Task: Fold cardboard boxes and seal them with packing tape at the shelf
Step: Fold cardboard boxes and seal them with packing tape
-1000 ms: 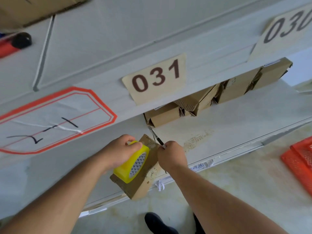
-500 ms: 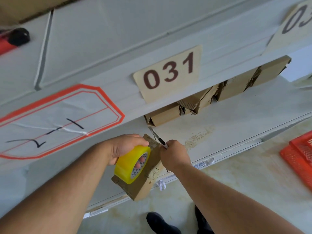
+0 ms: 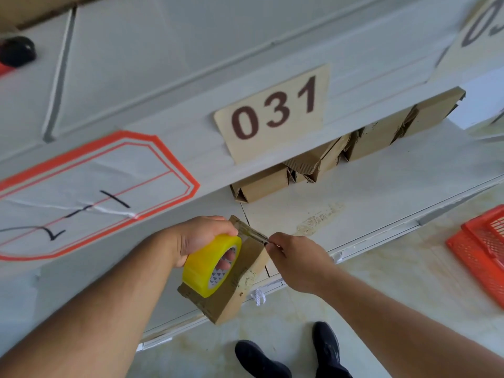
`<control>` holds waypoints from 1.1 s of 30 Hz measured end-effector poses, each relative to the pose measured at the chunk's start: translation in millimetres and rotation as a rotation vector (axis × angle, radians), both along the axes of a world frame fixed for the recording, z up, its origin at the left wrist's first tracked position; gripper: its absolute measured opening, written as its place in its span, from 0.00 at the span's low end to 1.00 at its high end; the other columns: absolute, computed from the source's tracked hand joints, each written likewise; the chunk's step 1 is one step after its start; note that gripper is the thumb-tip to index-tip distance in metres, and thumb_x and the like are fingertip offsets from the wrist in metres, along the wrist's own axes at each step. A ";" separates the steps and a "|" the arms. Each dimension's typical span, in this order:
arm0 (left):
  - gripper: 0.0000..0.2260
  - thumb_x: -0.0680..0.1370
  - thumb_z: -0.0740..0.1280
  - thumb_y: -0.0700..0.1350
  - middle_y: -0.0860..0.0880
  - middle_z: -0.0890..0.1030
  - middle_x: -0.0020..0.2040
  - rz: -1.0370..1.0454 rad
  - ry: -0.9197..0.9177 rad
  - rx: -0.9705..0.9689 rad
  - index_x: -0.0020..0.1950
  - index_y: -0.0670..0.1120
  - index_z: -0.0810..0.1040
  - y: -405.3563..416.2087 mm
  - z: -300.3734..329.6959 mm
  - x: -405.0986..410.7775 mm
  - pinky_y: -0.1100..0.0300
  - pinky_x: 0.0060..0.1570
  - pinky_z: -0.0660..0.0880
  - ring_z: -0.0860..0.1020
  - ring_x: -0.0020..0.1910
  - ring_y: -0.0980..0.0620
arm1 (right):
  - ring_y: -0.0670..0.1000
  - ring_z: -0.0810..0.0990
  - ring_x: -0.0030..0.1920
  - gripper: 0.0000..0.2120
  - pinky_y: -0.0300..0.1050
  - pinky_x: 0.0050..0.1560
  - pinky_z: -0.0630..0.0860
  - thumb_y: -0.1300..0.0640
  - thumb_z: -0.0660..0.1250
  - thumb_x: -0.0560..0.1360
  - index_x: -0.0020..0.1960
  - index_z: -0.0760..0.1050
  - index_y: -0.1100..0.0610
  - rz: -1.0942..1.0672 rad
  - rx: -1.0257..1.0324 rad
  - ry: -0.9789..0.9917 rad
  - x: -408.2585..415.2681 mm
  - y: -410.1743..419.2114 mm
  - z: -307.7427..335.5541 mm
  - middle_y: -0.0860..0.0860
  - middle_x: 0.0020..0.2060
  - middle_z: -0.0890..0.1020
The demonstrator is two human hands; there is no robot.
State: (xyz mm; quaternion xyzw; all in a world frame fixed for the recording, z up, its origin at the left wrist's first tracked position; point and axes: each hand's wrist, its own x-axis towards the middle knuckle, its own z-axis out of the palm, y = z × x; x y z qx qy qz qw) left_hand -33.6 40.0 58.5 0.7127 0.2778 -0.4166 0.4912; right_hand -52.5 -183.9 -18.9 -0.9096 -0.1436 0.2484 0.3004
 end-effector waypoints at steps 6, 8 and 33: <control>0.18 0.81 0.69 0.46 0.33 0.85 0.50 0.018 -0.021 -0.005 0.66 0.37 0.76 3.7 -4.8 0.5 0.40 0.60 0.80 0.84 0.45 0.39 | 0.54 0.73 0.33 0.17 0.46 0.30 0.64 0.49 0.51 0.86 0.39 0.64 0.50 0.020 -0.065 -0.038 0.7 10.9 -3.2 0.50 0.33 0.75; 0.18 0.80 0.70 0.47 0.32 0.85 0.51 0.016 -0.027 -0.004 0.66 0.38 0.76 4.0 -5.3 0.4 0.40 0.60 0.80 0.84 0.46 0.39 | 0.53 0.71 0.32 0.16 0.46 0.30 0.62 0.49 0.51 0.86 0.42 0.67 0.51 0.029 -0.078 -0.052 1.6 13.2 -2.9 0.50 0.33 0.75; 0.19 0.82 0.66 0.44 0.33 0.83 0.46 0.035 0.011 -0.080 0.69 0.35 0.70 -0.6 -7.8 0.7 0.49 0.46 0.82 0.83 0.38 0.41 | 0.55 0.75 0.66 0.24 0.51 0.64 0.75 0.38 0.59 0.83 0.72 0.75 0.50 -0.110 -0.138 -0.130 58.8 -19.8 -70.9 0.52 0.66 0.79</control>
